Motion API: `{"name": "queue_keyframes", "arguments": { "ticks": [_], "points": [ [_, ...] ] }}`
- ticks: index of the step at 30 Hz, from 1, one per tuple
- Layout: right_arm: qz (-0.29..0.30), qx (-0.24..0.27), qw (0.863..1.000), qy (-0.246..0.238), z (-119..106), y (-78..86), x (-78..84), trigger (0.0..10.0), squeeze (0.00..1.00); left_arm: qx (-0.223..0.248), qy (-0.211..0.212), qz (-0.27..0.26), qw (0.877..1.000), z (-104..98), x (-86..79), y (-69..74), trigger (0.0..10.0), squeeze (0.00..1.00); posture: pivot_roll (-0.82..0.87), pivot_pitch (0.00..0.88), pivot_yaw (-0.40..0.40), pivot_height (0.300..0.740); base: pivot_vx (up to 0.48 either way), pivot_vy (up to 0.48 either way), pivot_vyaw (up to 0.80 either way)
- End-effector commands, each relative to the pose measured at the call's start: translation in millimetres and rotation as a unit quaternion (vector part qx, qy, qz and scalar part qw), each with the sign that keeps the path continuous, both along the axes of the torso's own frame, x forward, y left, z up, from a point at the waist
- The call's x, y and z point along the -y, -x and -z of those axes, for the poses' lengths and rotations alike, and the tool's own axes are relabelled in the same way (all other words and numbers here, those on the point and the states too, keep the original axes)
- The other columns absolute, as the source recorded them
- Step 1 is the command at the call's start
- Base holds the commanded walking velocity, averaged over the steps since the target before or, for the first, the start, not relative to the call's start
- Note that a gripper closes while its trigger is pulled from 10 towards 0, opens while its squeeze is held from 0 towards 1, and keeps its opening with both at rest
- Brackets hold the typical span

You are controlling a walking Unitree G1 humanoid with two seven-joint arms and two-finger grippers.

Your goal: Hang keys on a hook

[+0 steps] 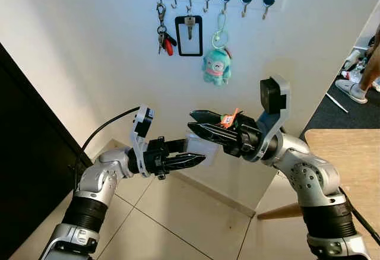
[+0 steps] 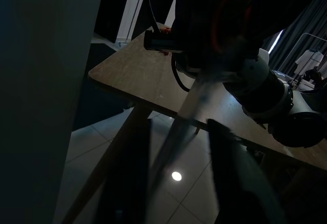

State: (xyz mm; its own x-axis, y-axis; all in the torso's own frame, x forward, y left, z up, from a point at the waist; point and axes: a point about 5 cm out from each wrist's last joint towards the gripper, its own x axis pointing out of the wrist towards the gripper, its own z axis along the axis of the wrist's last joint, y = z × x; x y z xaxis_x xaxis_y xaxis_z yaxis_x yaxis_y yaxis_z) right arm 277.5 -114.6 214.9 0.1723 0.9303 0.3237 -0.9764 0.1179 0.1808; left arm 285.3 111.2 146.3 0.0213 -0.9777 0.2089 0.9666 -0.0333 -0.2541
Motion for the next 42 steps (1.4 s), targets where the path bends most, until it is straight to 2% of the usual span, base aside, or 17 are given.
{"name": "queue_keyframes", "arguments": {
  "ticks": [1, 18, 19, 20, 22, 23, 24, 25, 30, 31, 32, 33, 34, 36, 42],
  "points": [
    [-0.008, 0.004, 1.0, -0.001, -3, 1.6, -3.6, 0.0, 0.0, -0.003, -0.006, -0.001, 1.0, 2, -4.3, 1.2, 0.0, 0.0, -0.16, 0.027, 0.083, 0.74, 0.0, 0.0, 0.0],
    [0.021, 0.001, 1.0, 0.007, 1, -2.4, -5.8, 0.0, 0.0, -0.003, -0.003, -0.007, 1.0, 0, -3.5, 2.5, 0.0, 0.0, -0.16, 0.041, 0.09, 0.74, 0.0, 0.0, 0.0],
    [0.031, 0.0, 0.999, 0.012, 3, -3.8, -5.4, 3.1, 0.0, -0.002, -0.003, -0.009, 1.0, -1, -3.8, 2.3, 0.0, 0.0, -0.16, 0.041, 0.09, 0.74, 0.0, 0.0, 0.0],
    [0.043, 0.001, 0.999, 0.02, 5, -5.7, -5.0, 10.0, 0.0, -0.002, -0.002, -0.011, 1.0, -1, -4.0, 2.1, 0.0, 0.0, -0.16, 0.041, 0.09, 0.74, 0.0, 0.0, 0.0],
    [0.062, -0.006, 0.998, 0.025, 7, -9.1, -3.5, 10.0, 0.0, -0.001, -0.001, -0.013, 1.0, -1, -4.4, 2.1, 0.0, 0.0, -0.16, 0.045, 0.091, 0.74, 0.0, 0.0, 0.0],
    [0.082, -0.013, 0.996, 0.026, 9, -12.9, -1.2, 10.0, 0.74, 0.0, 0.001, -0.015, 1.0, -2, -4.8, 2.0, 0.0, 0.0, -0.16, 0.045, 0.091, 0.74, 0.0, 0.0, 0.0],
    [0.082, -0.013, 0.996, 0.026, 9, -12.9, -1.2, 10.0, 0.74, 0.0, 0.001, -0.015, 1.0, -2, -4.8, 2.0, 0.0, 0.0, -0.16, 0.045, 0.091, 0.74, 0.0, 0.0, 0.0],
    [0.105, -0.024, 0.994, 0.027, 12, -17.4, 2.6, 10.0, 1.0, 0.003, 0.004, -0.02, 1.0, -4, -6.2, 1.5, 0.0, 0.0, -0.16, 0.045, 0.091, 0.74, 0.0, 0.0, 0.0],
    [0.121, -0.033, 0.991, 0.035, 17, -18.9, 5.6, 10.0, 1.0, 0.008, 0.011, -0.029, 0.999, -8, -8.8, 1.3, 0.0, 0.0, -0.16, 0.048, 0.092, 0.74, 0.0, 0.0, 0.0],
    [0.121, -0.039, 0.991, 0.038, 20, -18.1, 6.3, 10.0, 0.9, 0.01, 0.014, -0.032, 0.999, -9, -9.6, 0.9, 0.0, 0.0, -0.15, 0.049, 0.091, 0.74, 0.0, 0.0, 0.0],
    [0.119, -0.052, 0.991, 0.041, 24, -16.3, 7.0, 10.0, 0.46, 0.013, 0.016, -0.035, 0.999, -11, -10.5, 0.4, 0.0, 0.0, -0.15, 0.049, 0.091, 0.74, 0.0, 0.0, 0.0],
    [0.119, -0.052, 0.991, 0.041, 24, -16.3, 7.0, 10.0, 0.46, 0.013, 0.016, -0.035, 0.999, -11, -10.5, 0.4, 0.0, 0.0, -0.15, 0.049, 0.091, 0.74, 0.0, 0.0, 0.0],
    [0.116, -0.059, 0.991, 0.04, 27, -14.5, 7.7, 10.0, 0.09, 0.014, 0.017, -0.037, 0.999, -12, -10.9, 0.4, 0.0, 0.0, -0.15, 0.049, 0.091, 0.74, 0.0, 0.0, 0.0],
    [0.111, -0.064, 0.991, 0.038, 29, -12.1, 9.6, 10.0, 0.0, 0.015, 0.017, -0.038, 0.999, -12, -10.9, 0.8, 0.0, 0.0, -0.15, 0.052, 0.087, 0.74, 0.0, 0.0, 0.0],
    [0.108, -0.089, 0.989, 0.038, 40, -6.3, 19.0, 10.0, 0.0, 0.015, 0.016, -0.042, 0.999, -12, -11.2, 1.3, 0.0, 0.0, -0.15, 0.053, 0.085, 0.74, 0.0, 0.0, 0.0]
  ]
}}
